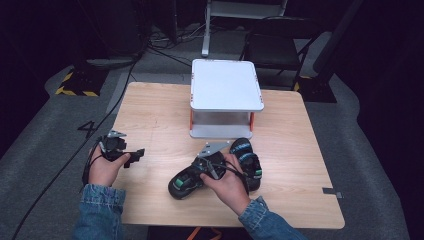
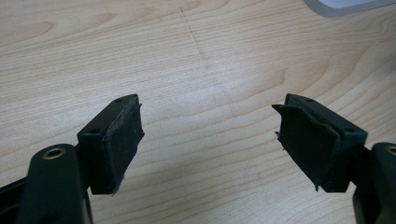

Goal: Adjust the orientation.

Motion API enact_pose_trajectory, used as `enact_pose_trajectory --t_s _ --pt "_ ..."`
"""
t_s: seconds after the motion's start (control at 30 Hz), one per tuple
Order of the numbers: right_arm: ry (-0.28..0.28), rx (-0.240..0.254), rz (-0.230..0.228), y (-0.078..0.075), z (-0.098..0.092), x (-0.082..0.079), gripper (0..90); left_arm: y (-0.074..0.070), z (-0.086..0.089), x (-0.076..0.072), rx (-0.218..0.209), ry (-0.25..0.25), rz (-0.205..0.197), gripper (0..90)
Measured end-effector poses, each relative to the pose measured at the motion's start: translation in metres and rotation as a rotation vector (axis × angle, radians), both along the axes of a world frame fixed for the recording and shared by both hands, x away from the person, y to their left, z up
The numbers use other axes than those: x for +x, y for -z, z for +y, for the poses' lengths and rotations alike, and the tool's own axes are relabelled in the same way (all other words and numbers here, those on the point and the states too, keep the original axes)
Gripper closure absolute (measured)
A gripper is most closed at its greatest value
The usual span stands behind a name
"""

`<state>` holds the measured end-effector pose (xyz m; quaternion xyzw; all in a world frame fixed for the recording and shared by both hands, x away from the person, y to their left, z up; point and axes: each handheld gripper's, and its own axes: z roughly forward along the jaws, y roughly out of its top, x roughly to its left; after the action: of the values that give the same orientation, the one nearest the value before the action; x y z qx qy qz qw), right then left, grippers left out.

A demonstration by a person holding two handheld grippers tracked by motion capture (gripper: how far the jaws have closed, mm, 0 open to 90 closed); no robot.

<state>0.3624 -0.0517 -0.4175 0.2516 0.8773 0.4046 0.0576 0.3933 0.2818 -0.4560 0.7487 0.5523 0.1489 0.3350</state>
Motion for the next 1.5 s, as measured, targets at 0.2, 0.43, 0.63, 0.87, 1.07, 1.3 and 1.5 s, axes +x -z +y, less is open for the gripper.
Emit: enact_pose_trajectory --t_s 0.2,0.43,0.63,0.87,1.07,1.3,1.5 --pt "0.059 0.050 -0.067 -0.044 -0.039 0.009 68.2 0.001 -0.002 0.001 -0.001 0.000 0.006 22.0" --pt "0.167 0.068 -0.109 -0.073 -0.102 0.014 68.0 0.003 -0.003 0.002 0.007 0.002 0.014 22.0" --pt "0.298 0.080 -0.093 -0.074 -0.160 0.021 67.9 0.005 -0.004 0.003 0.013 0.006 0.023 22.0" --pt "0.496 0.058 -0.068 -0.066 -0.214 0.032 67.7 0.006 -0.005 0.003 0.013 0.004 0.028 22.0" --pt "0.624 -0.029 -0.035 -0.041 -0.254 0.057 67.5 0.009 -0.010 0.005 0.021 0.021 0.041 22.0" --pt "0.599 -0.064 0.081 0.003 -0.259 0.079 66.4 0.010 -0.011 0.006 0.025 0.023 0.042 21.9" --pt "0.628 -0.083 0.041 0.019 -0.259 0.079 47.8 0.012 -0.011 0.006 0.023 0.025 0.049 21.9"
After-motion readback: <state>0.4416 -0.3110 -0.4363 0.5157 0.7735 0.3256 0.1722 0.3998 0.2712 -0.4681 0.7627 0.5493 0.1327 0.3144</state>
